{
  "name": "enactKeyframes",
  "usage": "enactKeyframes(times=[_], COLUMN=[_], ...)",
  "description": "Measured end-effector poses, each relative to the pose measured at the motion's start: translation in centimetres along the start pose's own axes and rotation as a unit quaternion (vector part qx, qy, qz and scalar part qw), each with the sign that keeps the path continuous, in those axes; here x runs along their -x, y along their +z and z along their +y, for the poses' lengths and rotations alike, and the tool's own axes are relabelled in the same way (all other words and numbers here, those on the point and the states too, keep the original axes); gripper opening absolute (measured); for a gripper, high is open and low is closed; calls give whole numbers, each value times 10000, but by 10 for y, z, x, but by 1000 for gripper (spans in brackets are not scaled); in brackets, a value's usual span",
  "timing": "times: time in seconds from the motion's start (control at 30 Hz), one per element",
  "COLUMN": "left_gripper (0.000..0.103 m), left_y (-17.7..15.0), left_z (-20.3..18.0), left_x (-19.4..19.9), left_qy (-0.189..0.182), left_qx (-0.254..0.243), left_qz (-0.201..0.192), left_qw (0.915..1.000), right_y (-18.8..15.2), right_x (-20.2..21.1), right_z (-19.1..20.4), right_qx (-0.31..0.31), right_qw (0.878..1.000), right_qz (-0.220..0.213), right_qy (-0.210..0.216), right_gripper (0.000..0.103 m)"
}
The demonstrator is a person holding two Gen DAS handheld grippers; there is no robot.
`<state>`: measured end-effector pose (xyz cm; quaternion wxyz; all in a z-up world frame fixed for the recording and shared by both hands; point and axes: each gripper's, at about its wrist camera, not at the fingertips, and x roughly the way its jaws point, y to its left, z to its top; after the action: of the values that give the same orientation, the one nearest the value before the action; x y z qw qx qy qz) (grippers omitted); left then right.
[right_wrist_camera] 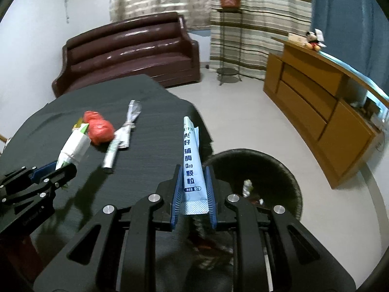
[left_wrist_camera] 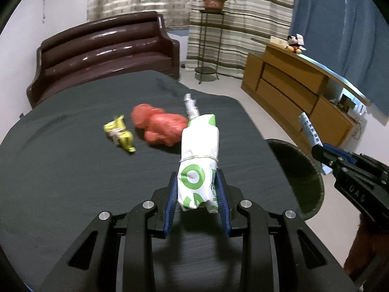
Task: Collect trash
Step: 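Carry the packet and tube over the bin and open both grippers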
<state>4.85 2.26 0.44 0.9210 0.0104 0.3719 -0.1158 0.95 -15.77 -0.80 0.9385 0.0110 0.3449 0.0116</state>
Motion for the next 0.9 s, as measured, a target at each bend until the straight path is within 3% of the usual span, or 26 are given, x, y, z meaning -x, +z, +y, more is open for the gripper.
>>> enactKeyframes(times=[0.53, 0.9], left_gripper=[31, 31], left_y=[6, 7], left_z=[-67, -94], left_x=[-15, -30], left_qy=[-187, -188], left_qx=[-425, -615], left_qz=[-118, -63], left_qw=[9989, 9979], right_y=[-5, -7], right_x=[-4, -16], right_z=[-63, -83], right_qx=[-388, -531], right_qw=[9986, 9974], right_qz=[12, 99], right_qy=[-358, -473], right_gripper=[19, 19])
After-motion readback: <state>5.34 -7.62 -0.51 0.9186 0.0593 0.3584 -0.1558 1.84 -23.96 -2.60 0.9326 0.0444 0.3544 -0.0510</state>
